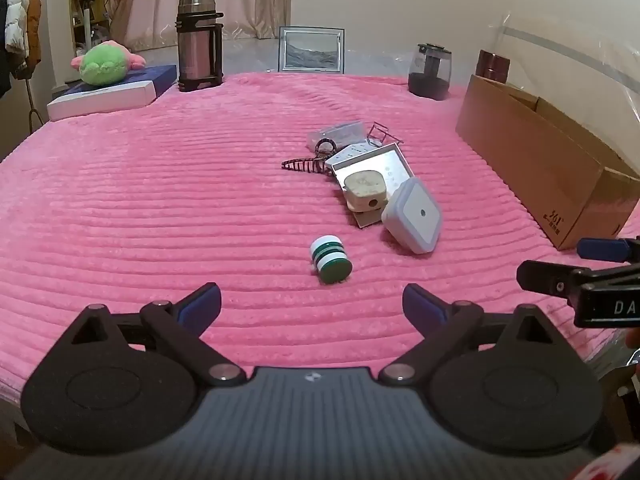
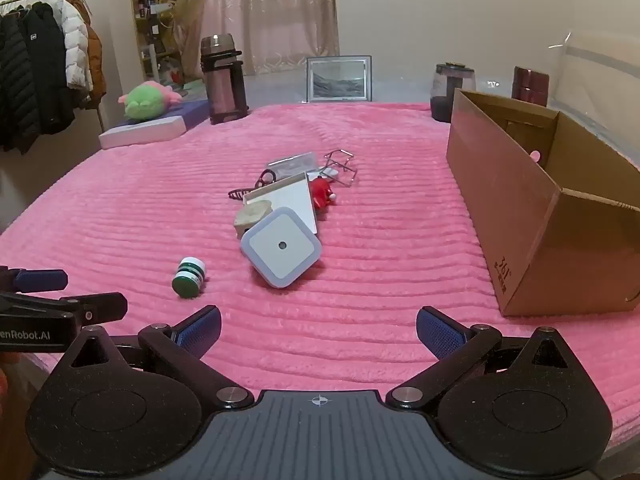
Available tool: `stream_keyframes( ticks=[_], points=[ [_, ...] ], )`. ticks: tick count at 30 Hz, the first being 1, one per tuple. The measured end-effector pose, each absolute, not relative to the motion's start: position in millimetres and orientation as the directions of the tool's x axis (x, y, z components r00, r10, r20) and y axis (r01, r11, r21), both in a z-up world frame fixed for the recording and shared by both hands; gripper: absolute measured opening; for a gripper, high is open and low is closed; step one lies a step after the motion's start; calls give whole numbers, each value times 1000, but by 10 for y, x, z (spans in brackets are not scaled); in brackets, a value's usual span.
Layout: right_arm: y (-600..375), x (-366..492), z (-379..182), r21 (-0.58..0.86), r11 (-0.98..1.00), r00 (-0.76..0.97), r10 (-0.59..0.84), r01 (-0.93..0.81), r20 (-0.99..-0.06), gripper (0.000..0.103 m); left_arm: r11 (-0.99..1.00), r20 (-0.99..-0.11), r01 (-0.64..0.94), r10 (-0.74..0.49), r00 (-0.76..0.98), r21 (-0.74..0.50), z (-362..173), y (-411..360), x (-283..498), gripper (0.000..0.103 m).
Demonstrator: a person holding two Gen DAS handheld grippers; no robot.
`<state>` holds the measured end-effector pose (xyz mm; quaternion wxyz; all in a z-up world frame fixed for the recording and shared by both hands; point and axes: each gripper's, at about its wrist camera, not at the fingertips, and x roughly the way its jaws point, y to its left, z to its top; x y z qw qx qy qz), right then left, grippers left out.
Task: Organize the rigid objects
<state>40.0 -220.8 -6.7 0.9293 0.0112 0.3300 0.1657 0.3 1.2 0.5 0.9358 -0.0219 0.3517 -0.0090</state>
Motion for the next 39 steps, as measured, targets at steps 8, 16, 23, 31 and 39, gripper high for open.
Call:
stream_keyframes(
  ticks=[8,16,23,31,39],
  points=[
    [-2209,403,-68,135,945,727,316,-297,-610,101,999,-665,11,-38,746,-45,-7,65,46,92],
    [-2227,397,-54,128,946,731,313,-298,-607,101,999,-652,13,-35,758,-39,-9,7,20,92],
    [-2197,394,-46,126,946,731,311,-298,-608,101,999,-647,20,-46,761,-48,2,12,13,92],
    [-2194,413,-40,127,946,729,311,-298,-610,101,999,-648,19,-47,761,-50,5,-2,17,92],
    [-2185,414,-49,124,946,727,310,-299,-612,101,998,-648,26,-57,759,-56,-6,-20,9,92]
  ],
)
